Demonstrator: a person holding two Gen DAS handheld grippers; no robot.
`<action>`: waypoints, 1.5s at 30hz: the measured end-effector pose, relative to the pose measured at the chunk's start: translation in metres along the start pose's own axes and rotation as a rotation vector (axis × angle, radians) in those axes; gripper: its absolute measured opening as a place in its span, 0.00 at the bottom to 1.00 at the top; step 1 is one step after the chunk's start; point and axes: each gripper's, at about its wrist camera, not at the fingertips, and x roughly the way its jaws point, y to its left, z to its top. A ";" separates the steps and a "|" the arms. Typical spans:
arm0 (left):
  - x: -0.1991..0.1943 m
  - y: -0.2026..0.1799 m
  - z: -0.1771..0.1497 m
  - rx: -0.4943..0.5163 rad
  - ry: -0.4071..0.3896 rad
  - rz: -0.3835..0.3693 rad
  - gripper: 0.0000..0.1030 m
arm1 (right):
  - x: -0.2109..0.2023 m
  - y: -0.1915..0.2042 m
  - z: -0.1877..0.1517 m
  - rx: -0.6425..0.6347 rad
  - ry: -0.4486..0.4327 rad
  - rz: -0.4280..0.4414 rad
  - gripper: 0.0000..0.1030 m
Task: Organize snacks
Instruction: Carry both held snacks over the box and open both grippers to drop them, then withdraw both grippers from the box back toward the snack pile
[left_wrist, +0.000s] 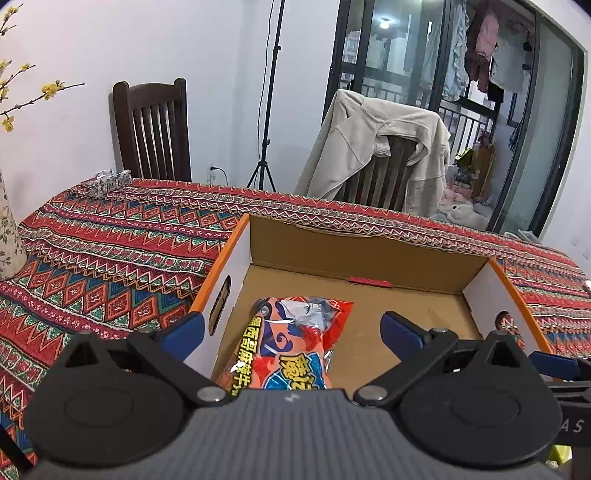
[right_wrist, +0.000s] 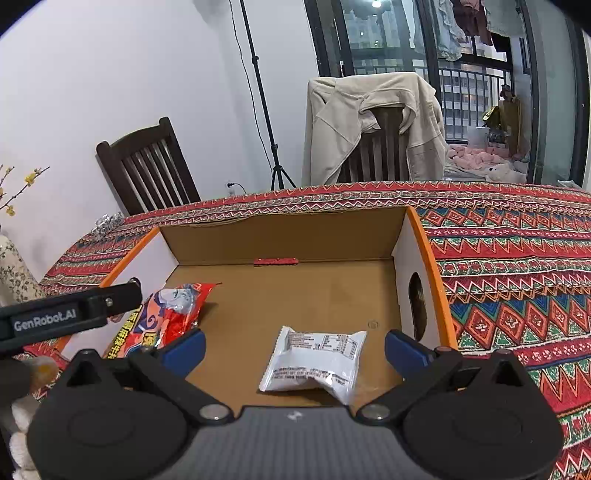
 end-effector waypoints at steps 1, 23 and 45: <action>-0.003 0.000 -0.001 -0.001 -0.003 -0.003 1.00 | -0.002 0.000 -0.001 0.000 -0.003 0.000 1.00; -0.102 0.026 -0.041 -0.033 -0.140 -0.089 1.00 | -0.100 -0.008 -0.046 -0.033 -0.182 -0.008 1.00; -0.126 0.066 -0.133 -0.011 -0.148 -0.081 1.00 | -0.157 -0.030 -0.137 -0.058 -0.243 -0.098 1.00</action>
